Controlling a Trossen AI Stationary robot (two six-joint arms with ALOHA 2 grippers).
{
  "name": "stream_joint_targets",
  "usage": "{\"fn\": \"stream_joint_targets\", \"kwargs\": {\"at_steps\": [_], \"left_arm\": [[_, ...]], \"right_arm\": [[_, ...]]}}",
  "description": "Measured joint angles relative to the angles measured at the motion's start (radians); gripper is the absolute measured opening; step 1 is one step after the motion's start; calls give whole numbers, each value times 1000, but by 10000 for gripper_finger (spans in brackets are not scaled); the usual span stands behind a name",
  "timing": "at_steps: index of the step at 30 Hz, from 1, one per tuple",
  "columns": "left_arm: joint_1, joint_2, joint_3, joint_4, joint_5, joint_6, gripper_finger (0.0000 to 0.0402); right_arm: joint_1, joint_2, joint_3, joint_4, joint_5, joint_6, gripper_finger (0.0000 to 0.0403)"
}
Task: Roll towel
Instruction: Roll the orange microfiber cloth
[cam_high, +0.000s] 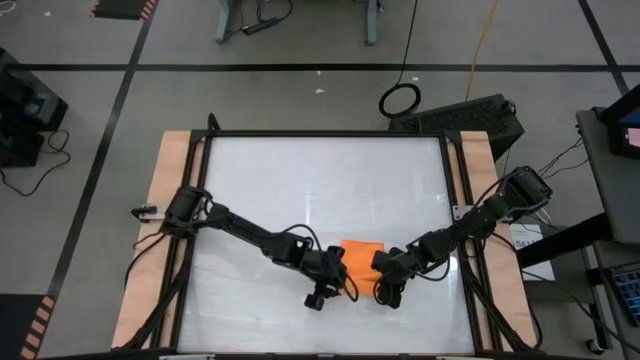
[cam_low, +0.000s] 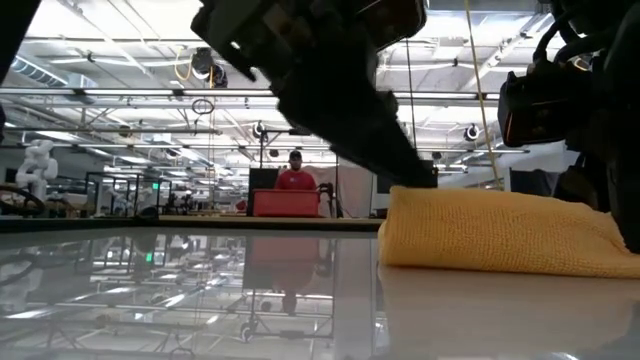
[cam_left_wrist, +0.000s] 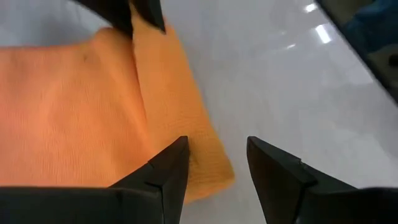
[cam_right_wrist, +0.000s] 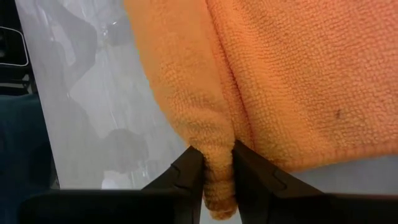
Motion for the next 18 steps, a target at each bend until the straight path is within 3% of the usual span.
{"fn": "stream_joint_targets", "kwargs": {"at_steps": [12, 18], "left_arm": [[12, 51, 0, -9, 6, -28, 169], [13, 62, 1, -8, 6, -54, 169]], "right_arm": [[0, -3, -1, 21, 0, -29, 71], [0, -26, -2, 17, 10, -62, 107]]}}
